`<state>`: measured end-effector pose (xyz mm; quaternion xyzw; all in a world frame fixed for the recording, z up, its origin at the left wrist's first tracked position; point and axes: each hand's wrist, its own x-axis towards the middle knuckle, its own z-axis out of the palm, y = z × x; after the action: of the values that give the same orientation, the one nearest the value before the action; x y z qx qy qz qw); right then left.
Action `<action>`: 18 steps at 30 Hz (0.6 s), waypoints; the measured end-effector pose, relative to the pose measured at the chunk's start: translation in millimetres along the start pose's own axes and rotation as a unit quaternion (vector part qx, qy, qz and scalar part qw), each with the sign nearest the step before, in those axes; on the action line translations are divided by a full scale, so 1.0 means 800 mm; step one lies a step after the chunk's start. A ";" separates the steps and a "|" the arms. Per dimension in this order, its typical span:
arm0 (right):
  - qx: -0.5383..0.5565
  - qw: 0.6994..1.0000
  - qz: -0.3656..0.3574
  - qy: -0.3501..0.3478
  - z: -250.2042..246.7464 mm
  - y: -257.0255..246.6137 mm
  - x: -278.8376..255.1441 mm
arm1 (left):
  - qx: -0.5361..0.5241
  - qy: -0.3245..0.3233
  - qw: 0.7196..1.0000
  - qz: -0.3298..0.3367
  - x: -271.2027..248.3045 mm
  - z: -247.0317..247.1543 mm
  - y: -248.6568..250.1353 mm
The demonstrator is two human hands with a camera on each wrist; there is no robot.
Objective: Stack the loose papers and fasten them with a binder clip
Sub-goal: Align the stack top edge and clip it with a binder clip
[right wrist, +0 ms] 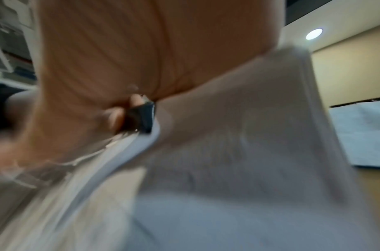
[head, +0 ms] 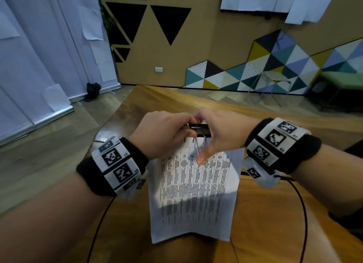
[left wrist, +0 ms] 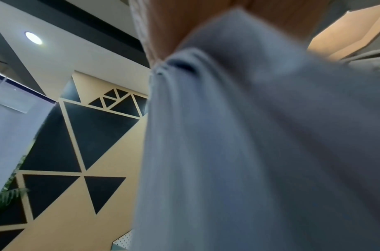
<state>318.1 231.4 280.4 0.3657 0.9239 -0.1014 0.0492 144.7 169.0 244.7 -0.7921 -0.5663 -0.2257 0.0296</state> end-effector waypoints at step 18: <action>-0.135 0.986 -0.084 0.045 0.011 0.012 0.004 | -0.033 -0.009 0.999 0.002 -0.007 -0.002 0.001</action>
<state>322.5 237.9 269.6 0.2806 0.9579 0.0365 0.0480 143.8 163.1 243.8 -0.7959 -0.5572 -0.2368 -0.0008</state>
